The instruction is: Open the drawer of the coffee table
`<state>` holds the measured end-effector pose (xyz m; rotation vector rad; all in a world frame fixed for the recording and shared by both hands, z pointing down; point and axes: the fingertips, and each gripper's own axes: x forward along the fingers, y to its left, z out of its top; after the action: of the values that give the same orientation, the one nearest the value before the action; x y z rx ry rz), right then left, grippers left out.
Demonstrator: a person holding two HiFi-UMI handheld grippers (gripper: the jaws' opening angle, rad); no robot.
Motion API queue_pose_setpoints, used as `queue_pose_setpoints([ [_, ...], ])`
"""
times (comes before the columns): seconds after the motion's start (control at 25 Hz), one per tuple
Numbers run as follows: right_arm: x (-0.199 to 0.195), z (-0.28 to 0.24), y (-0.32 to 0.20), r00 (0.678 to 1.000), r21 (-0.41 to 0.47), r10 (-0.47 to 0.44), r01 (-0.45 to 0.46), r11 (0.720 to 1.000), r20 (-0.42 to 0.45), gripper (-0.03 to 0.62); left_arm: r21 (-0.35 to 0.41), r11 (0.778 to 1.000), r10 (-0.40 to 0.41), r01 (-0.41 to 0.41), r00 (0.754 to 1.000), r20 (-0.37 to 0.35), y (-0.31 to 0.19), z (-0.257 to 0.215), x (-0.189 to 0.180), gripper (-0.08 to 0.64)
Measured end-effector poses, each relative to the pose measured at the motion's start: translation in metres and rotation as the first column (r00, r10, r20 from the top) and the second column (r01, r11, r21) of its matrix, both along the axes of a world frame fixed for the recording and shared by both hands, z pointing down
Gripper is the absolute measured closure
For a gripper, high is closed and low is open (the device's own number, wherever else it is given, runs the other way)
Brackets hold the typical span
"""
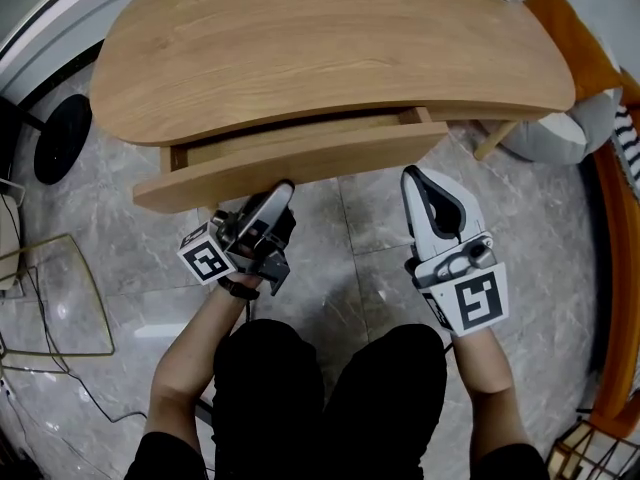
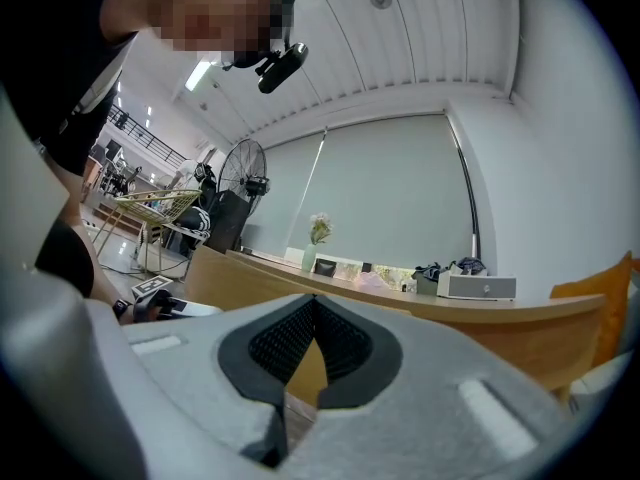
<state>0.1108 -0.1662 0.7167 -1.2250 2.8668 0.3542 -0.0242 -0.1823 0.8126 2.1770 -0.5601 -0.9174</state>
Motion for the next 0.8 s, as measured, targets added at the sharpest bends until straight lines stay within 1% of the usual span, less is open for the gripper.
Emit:
queue_pose_setpoints([
  [0.08,0.004,0.002,0.002,1.0,0.002,-0.001,0.001,1.0,-0.018,0.588,-0.001,1.0,0.016,-0.016,1.0,0.015,0.005,0.001,0.003,0.41],
  [0.2,0.007,-0.009,0.002,0.999,0.003,0.014,-0.014,1.0,0.029,0.588,-0.009,0.999,0.038,-0.037,0.998,0.045,0.012,0.003,0.008,0.408],
  [0.36,0.011,-0.002,0.006,1.0,0.011,0.0,0.0,1.0,-0.003,0.588,-0.01,0.999,0.05,-0.049,0.995,0.089,0.021,0.006,0.009,0.408],
  [0.44,0.015,0.0,0.008,1.0,0.0,0.005,-0.005,1.0,0.002,0.588,-0.004,0.998,0.055,-0.055,0.994,0.095,0.024,0.005,0.011,0.414],
  [0.56,0.021,-0.001,0.01,0.999,-0.019,0.03,-0.029,0.999,0.038,0.588,0.008,0.998,0.062,-0.063,0.993,0.097,0.029,0.003,0.011,0.419],
  [0.72,0.036,0.01,0.013,0.999,-0.025,0.043,-0.043,0.999,-0.003,0.588,0.021,0.998,0.065,-0.067,0.991,0.114,0.034,0.003,0.013,0.42],
  [0.8,0.041,0.013,0.014,0.998,-0.032,0.055,-0.055,0.998,-0.001,0.588,0.032,0.997,0.065,-0.07,0.989,0.133,0.038,0.003,0.015,0.425],
])
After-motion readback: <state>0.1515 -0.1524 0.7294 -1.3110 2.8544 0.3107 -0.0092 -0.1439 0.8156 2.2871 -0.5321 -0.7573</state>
